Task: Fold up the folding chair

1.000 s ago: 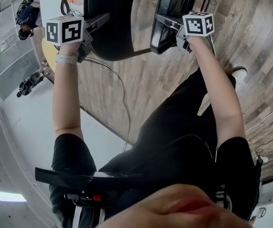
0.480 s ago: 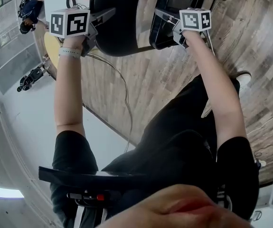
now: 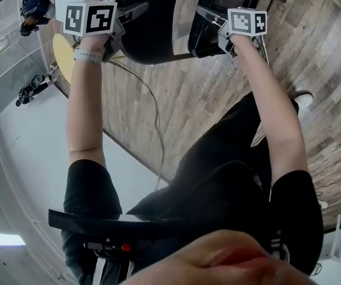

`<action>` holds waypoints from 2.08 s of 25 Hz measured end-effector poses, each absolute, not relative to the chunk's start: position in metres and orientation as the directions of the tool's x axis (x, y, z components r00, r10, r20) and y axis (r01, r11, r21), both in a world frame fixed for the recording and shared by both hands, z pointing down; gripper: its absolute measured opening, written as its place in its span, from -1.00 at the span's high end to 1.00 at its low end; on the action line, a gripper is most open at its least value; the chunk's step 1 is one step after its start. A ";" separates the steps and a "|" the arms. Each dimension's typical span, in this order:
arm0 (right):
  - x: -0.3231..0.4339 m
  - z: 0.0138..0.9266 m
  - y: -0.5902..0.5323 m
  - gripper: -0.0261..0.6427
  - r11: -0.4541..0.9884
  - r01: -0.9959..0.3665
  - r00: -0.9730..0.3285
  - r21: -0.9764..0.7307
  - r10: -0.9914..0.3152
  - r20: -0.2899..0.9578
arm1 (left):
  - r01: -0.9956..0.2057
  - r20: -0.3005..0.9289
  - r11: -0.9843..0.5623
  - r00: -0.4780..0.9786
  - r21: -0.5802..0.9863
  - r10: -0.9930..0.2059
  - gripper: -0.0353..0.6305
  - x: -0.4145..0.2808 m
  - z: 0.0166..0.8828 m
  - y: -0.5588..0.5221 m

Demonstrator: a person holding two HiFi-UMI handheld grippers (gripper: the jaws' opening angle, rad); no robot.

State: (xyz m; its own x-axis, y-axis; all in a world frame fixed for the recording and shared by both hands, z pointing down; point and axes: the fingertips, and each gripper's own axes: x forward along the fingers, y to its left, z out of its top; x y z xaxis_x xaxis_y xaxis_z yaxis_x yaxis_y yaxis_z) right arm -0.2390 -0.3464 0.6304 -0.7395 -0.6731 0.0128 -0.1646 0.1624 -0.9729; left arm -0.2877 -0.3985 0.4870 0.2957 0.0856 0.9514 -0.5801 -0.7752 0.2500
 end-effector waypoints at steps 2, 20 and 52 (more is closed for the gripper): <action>-0.240 0.632 -0.347 0.78 0.158 -0.162 -0.737 -0.974 -0.676 0.013 | -0.578 0.950 -0.775 0.299 0.254 0.089 0.74 -0.287 0.488 -0.398; -0.198 0.632 -0.337 0.24 0.182 -0.364 -0.671 -0.914 -0.732 0.121 | -0.637 0.878 -0.762 0.426 0.118 -0.221 0.16 -0.301 0.441 -0.435; -0.094 0.449 -0.190 0.22 0.544 -0.556 -0.724 -0.628 -0.688 0.045 | -0.675 0.521 -0.728 0.667 0.120 -0.533 0.16 -0.252 0.332 -0.246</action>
